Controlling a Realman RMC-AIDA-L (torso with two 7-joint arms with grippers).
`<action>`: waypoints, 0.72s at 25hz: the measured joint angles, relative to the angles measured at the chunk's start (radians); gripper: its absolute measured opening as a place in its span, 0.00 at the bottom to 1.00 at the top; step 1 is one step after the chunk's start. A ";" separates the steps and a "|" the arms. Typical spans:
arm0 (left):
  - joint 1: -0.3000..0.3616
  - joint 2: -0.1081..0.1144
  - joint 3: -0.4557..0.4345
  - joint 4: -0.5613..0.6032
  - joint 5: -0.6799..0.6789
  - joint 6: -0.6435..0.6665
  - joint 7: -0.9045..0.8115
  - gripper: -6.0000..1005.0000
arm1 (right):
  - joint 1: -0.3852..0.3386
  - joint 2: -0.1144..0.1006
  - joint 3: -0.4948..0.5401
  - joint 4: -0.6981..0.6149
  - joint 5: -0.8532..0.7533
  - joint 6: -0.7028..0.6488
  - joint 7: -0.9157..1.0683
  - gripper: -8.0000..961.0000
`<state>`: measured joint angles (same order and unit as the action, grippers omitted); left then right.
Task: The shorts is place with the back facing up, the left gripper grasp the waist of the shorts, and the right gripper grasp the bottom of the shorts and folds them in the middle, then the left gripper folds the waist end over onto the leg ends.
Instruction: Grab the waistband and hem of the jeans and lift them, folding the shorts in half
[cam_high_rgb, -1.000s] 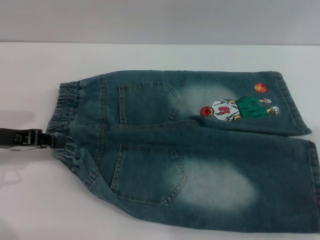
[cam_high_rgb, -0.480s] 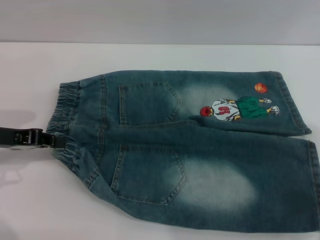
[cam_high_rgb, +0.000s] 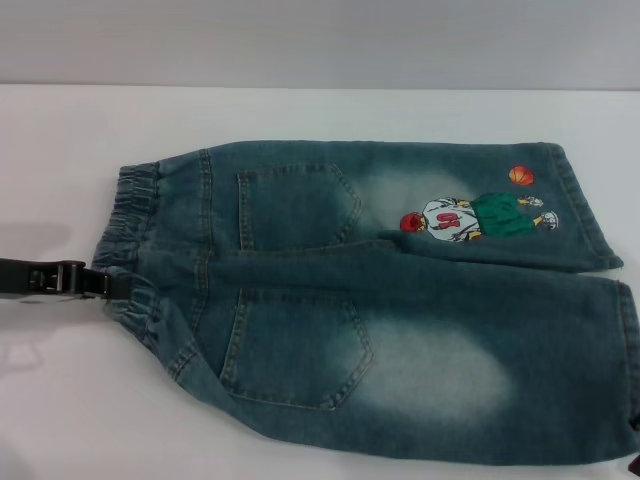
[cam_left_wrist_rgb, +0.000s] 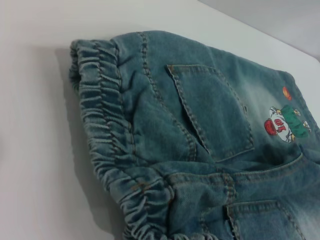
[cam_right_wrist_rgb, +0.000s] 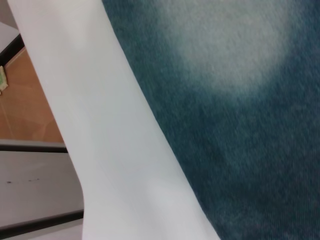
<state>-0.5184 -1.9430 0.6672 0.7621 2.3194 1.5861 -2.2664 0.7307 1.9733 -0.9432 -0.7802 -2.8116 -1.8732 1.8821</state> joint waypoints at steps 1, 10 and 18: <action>0.001 0.000 0.000 0.000 0.000 0.000 0.000 0.04 | 0.001 0.003 0.000 -0.002 0.000 0.000 0.000 0.58; 0.000 0.000 0.000 -0.009 -0.001 -0.002 0.004 0.04 | 0.006 0.017 -0.006 -0.010 -0.002 -0.007 -0.008 0.57; -0.001 -0.001 0.000 -0.009 -0.002 -0.002 0.004 0.04 | 0.006 0.016 -0.008 -0.011 -0.005 -0.001 -0.011 0.56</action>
<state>-0.5190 -1.9441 0.6672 0.7532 2.3177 1.5845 -2.2625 0.7364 1.9893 -0.9507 -0.7916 -2.8167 -1.8744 1.8711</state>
